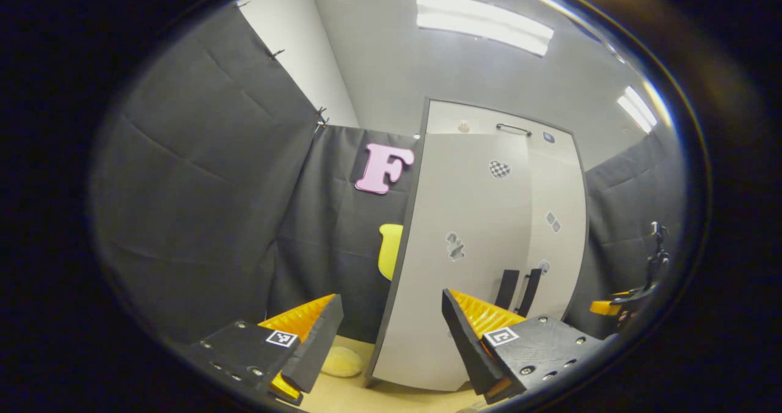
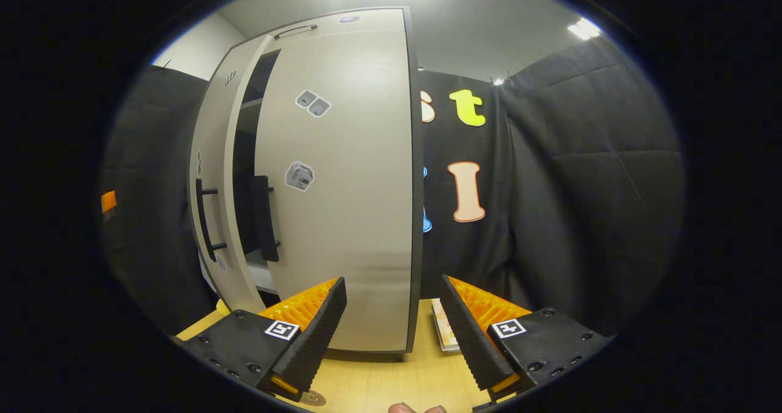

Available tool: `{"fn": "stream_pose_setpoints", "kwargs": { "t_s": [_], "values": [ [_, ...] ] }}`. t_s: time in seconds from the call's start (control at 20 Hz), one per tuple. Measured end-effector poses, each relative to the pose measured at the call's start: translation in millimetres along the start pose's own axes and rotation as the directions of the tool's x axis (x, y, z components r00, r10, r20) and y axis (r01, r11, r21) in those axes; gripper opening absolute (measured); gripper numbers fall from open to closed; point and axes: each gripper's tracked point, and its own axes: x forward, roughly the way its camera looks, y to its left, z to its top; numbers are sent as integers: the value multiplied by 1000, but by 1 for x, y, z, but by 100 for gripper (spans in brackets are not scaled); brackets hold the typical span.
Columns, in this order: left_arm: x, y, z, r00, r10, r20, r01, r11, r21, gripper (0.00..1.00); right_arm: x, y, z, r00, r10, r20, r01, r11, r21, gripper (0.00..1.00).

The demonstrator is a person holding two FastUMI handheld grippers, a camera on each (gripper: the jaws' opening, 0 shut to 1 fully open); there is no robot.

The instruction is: Grasp the bottle in the cabinet with the left hand and place it on the coaster, then close the right door with the right hand and the left door with the left hand.

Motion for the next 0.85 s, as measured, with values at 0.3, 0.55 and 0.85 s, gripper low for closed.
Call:
{"fn": "stream_pose_setpoints", "kwargs": {
  "t_s": [0.3,0.55,0.85],
  "values": [
    [-9,12,-24,997,-48,-66,51,997,52,94,-11,17,-4,999,-27,-28,27,1000,-13,98],
    [-11,18,-51,987,-119,-107,118,993,-15,94,-33,24,0,996,-70,-50,70,997,-19,98],
    [-6,43,-46,984,-145,-101,133,985,-113,94,-51,11,11,987,-158,-10,158,987,-23,93]
  ]
}}
